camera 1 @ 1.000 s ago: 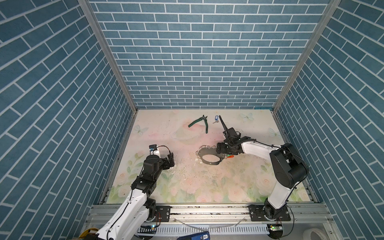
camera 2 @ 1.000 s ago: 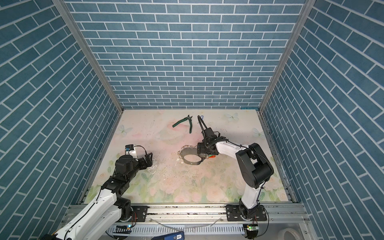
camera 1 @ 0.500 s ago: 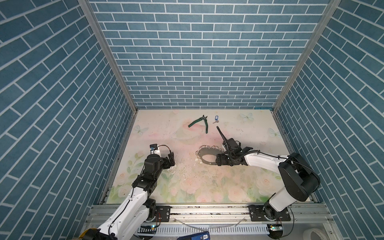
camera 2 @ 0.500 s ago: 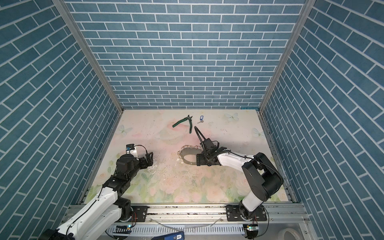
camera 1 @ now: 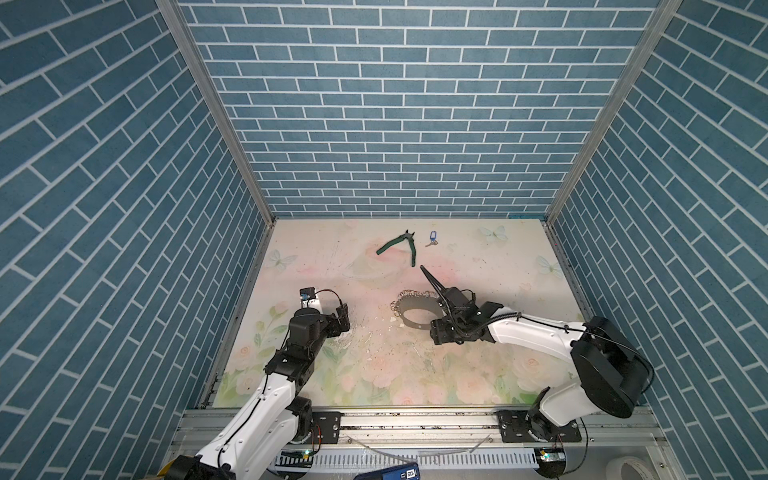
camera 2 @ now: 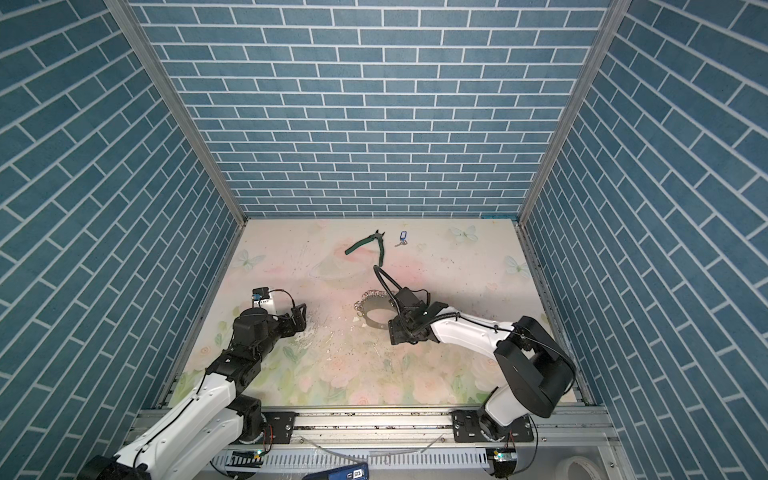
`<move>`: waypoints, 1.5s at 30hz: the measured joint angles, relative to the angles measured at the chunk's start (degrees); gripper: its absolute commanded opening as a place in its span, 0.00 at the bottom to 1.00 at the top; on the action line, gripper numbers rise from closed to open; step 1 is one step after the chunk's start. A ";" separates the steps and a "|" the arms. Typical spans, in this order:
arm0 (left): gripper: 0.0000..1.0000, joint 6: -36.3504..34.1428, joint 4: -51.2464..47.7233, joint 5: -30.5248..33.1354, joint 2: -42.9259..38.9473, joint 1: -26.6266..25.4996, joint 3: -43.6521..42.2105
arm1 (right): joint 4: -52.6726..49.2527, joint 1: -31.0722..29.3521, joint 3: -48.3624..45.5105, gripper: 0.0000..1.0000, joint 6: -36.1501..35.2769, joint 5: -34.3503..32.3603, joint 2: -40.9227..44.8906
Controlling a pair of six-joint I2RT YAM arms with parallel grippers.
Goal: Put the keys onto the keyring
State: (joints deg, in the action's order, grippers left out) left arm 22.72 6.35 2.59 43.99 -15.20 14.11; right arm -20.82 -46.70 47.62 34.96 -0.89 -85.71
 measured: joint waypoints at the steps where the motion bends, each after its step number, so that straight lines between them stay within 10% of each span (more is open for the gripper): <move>1: 1.00 0.00 0.00 0.02 0.00 0.00 0.00 | -0.22 1.33 0.44 0.74 -0.66 -0.31 0.59; 17: 1.00 -0.02 0.00 0.17 0.24 0.00 0.00 | 5.60 8.59 3.85 0.73 -4.55 4.09 -9.44; 45: 1.00 -0.22 0.04 0.15 0.44 0.00 0.00 | 1.92 -8.04 11.69 0.54 -0.15 1.95 -10.71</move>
State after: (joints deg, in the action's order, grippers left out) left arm 22.50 6.39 2.74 44.42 -15.20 14.11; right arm -18.90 -54.74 59.31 34.81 1.06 -96.42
